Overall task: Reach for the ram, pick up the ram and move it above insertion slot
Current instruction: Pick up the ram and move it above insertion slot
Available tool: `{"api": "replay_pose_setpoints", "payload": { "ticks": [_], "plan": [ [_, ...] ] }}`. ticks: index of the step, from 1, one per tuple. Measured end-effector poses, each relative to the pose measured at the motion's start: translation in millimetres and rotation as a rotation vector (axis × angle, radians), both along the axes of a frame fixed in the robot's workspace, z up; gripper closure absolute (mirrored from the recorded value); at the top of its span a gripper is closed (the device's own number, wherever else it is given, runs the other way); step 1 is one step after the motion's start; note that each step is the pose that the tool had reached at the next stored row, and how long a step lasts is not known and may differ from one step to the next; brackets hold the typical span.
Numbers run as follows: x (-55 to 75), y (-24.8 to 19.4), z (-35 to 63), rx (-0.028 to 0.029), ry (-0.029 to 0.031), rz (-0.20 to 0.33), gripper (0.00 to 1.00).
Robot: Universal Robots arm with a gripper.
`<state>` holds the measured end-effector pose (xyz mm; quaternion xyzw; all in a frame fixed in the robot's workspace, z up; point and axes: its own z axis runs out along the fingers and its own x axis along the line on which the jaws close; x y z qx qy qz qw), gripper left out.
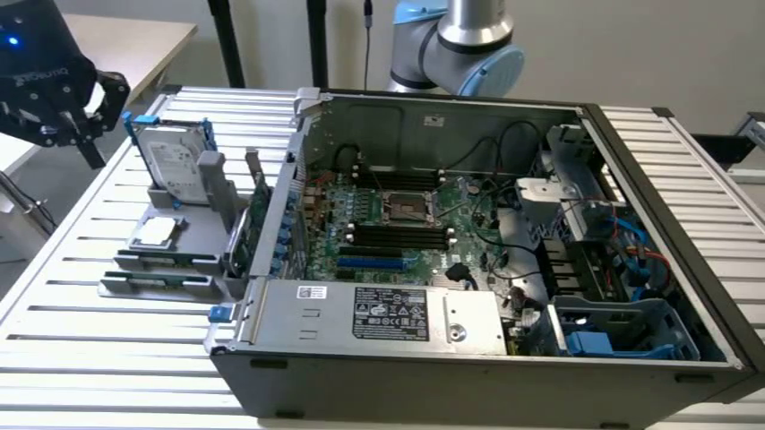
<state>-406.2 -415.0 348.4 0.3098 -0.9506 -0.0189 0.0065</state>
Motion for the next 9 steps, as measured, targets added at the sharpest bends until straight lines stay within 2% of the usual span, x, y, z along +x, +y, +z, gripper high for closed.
{"api": "replay_pose_setpoints", "payload": {
  "ticks": [9],
  "plan": [
    [0.0, 0.0, 0.0, -0.0001, 0.0001, 0.163, 0.89]
  ]
}}
